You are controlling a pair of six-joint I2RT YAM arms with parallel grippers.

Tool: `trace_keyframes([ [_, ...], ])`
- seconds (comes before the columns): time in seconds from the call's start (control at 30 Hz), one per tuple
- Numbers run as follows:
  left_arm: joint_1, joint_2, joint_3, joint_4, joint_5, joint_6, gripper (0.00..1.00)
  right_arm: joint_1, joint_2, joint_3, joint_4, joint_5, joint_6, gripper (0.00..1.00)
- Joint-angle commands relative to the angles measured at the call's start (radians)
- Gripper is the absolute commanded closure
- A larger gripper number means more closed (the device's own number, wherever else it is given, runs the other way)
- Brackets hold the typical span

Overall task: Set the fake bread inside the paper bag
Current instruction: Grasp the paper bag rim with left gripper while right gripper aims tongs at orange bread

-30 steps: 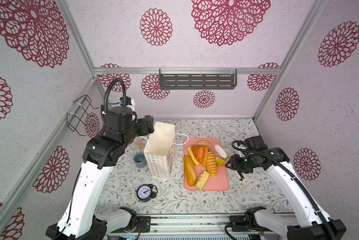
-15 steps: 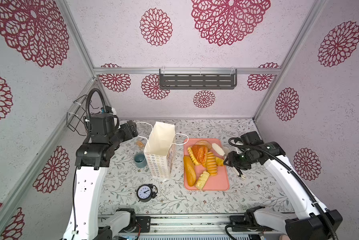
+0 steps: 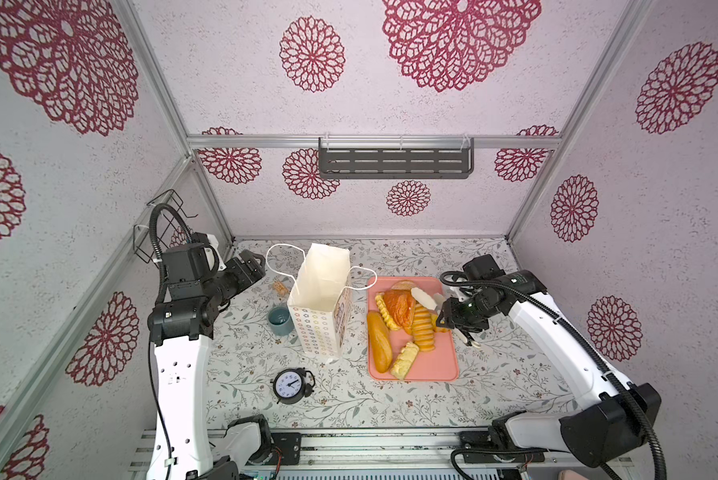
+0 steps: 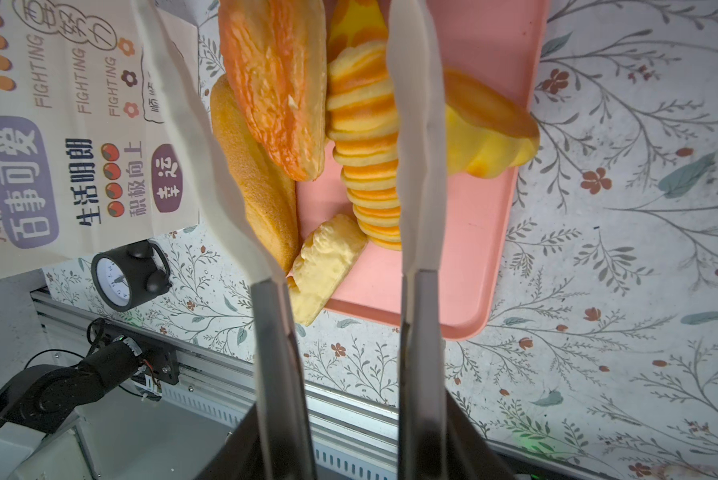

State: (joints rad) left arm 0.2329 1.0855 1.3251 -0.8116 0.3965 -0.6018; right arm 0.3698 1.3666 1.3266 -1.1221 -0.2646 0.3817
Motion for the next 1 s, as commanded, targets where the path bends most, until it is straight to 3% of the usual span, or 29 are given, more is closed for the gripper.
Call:
trace_keyframes([
  [0.0,0.013,-0.016,-0.041,0.093,0.12,-0.05,0.12,0.006,0.019,0.047,0.025,-0.012,-0.028,0.53],
  [0.43,-0.021,-0.071,-0.148,0.117,0.17,-0.051,0.13,0.005,0.143,0.098,0.054,-0.045,-0.075,0.56],
  [0.7,-0.136,-0.068,-0.16,0.123,0.108,-0.039,0.14,0.006,0.181,0.111,0.051,-0.058,-0.097,0.54],
  [0.97,-0.178,-0.053,-0.168,0.114,0.063,-0.023,0.15,0.007,0.215,0.142,0.047,-0.068,-0.115,0.53],
])
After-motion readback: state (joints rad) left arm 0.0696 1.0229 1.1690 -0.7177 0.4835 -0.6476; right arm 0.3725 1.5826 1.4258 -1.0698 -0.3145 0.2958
